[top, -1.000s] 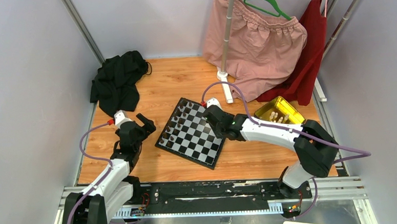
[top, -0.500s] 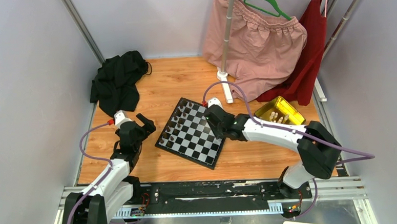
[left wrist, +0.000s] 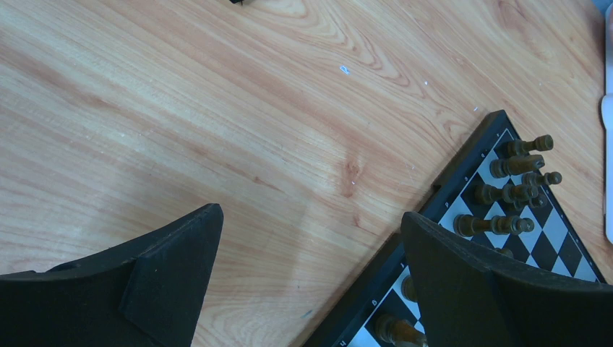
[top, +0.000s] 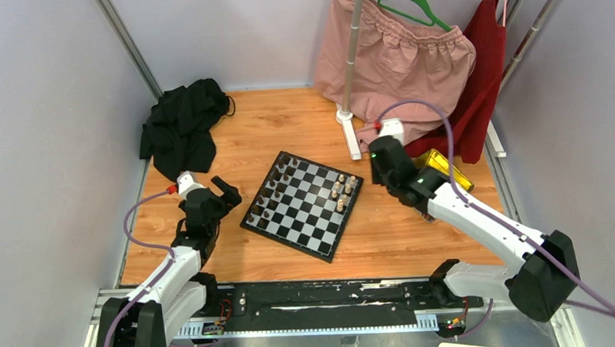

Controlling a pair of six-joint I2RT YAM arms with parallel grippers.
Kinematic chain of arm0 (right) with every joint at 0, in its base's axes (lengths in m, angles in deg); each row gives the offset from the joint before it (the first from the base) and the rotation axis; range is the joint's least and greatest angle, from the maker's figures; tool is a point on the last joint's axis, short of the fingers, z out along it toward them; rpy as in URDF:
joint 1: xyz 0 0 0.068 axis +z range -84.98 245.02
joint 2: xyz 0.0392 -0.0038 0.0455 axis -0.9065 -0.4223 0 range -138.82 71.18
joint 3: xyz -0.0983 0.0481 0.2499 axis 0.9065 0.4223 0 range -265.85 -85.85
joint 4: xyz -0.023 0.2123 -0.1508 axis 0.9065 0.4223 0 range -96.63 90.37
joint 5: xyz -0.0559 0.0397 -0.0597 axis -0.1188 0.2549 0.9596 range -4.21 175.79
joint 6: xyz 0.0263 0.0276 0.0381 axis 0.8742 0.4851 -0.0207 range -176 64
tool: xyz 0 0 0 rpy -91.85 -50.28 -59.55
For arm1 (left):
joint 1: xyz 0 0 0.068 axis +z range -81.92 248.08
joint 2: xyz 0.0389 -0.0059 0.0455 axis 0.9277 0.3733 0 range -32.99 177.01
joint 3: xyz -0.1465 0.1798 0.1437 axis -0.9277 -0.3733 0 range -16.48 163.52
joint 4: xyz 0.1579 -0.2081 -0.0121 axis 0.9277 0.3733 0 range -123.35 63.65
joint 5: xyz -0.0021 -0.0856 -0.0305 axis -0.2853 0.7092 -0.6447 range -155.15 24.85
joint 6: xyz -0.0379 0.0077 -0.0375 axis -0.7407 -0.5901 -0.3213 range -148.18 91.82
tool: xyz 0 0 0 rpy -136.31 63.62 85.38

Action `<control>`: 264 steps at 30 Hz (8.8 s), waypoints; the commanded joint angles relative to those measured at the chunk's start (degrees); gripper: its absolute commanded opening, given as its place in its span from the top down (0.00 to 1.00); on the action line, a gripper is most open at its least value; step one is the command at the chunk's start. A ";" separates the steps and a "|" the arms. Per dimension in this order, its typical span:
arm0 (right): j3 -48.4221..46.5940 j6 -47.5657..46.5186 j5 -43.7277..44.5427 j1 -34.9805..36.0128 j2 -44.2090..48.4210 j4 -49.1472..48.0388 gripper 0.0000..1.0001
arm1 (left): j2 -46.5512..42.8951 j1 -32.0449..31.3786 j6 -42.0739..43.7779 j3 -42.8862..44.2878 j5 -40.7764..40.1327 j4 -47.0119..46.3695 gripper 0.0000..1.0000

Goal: Set up the chess pieces on the board
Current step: Place the chess piece on the chessboard, then pick up the chess piece from the storage box, then place the chess piece on the chessboard, then pick up the chess piece from the storage box.

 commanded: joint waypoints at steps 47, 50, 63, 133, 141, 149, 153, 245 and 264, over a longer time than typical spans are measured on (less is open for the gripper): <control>5.08 5.35 -9.31 -35.98 -16.73 -8.73 0.83 | 0.68 0.30 0.77 -0.74 -0.17 -3.14 0.00; 5.35 5.26 -9.91 -36.03 -15.89 -8.74 0.99 | 0.81 0.30 0.76 -0.74 -0.13 -3.20 0.00; 7.98 7.36 -14.18 -36.05 -10.00 -9.72 1.00 | 0.54 0.34 0.86 -0.84 -0.07 -3.16 0.00; -0.29 0.96 -7.34 17.57 -18.76 -4.34 1.00 | 0.50 0.32 1.30 -0.73 -0.59 -3.14 0.00; 0.04 1.65 -7.66 17.48 -19.28 -4.27 0.95 | 0.71 0.36 1.39 -0.69 -0.50 -3.14 0.00; 0.19 2.24 -7.44 17.48 -19.53 -3.80 0.89 | 0.74 0.36 1.39 -0.70 -0.33 -3.14 0.00; 0.21 2.36 -7.51 17.51 -19.64 -3.65 0.86 | 0.68 0.30 1.39 -0.76 -0.33 -3.14 0.00; 4.68 8.04 -16.61 -41.05 -17.63 -10.28 1.00 | 0.81 0.30 1.29 -1.00 0.11 -3.58 0.00; -1.28 -0.96 -18.45 -20.11 -5.27 -1.44 1.00 | 0.73 0.30 1.37 -0.92 -0.24 -3.62 0.00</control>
